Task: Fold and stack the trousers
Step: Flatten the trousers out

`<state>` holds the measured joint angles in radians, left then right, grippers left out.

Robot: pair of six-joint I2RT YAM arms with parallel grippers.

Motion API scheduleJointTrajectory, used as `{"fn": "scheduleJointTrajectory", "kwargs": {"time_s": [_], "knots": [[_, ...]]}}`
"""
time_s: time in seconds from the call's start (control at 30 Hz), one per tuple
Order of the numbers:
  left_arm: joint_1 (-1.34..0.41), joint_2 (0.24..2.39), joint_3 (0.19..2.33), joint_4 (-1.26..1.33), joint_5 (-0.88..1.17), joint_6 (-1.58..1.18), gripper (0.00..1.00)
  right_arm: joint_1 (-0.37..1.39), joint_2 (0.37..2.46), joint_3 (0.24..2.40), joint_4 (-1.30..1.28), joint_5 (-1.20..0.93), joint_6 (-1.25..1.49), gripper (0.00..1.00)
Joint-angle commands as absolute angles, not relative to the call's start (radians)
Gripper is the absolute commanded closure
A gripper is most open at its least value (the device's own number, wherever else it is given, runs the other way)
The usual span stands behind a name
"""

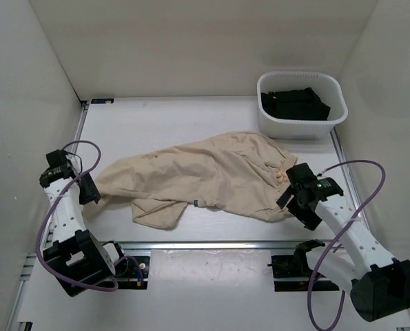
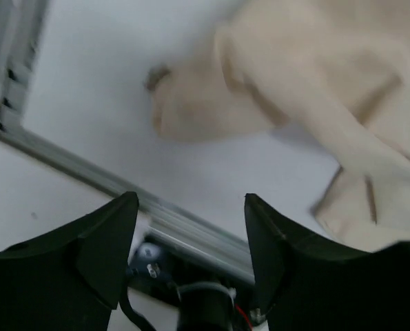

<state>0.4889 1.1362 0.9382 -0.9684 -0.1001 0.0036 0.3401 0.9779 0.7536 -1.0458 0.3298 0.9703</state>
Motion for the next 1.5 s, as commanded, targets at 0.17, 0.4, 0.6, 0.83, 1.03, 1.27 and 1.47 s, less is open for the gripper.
{"fn": "scheduleJointTrajectory", "kwargs": {"time_s": [0.17,0.4,0.6,0.83,1.03,1.27,1.47], "knots": [[0.492,1.115,0.98,-1.166,-0.144,0.0,0.14,0.336,0.938,0.845,-1.073,0.526,1.097,0.01],[0.644,1.215,1.002,-0.988,-0.262,0.0,0.08,0.31,1.181,0.861,-0.994,0.459,1.045,0.01],[0.69,1.258,0.947,-0.997,-0.044,0.0,0.07,0.201,1.258,0.733,-0.769,0.305,1.066,0.01],[0.663,1.236,0.735,-0.841,0.107,0.0,0.06,0.144,1.409,0.701,-0.657,0.223,1.057,0.08],[0.592,1.37,0.708,-0.677,0.074,0.0,0.37,0.098,1.486,0.68,-0.646,0.135,1.048,0.68],[0.656,1.48,1.007,-0.657,-0.032,0.0,0.86,-0.154,1.211,0.836,-0.863,0.114,0.849,1.0],[0.678,1.363,1.251,-0.722,-0.098,0.0,0.86,-0.242,1.137,1.321,-1.136,0.207,0.667,1.0]]}}
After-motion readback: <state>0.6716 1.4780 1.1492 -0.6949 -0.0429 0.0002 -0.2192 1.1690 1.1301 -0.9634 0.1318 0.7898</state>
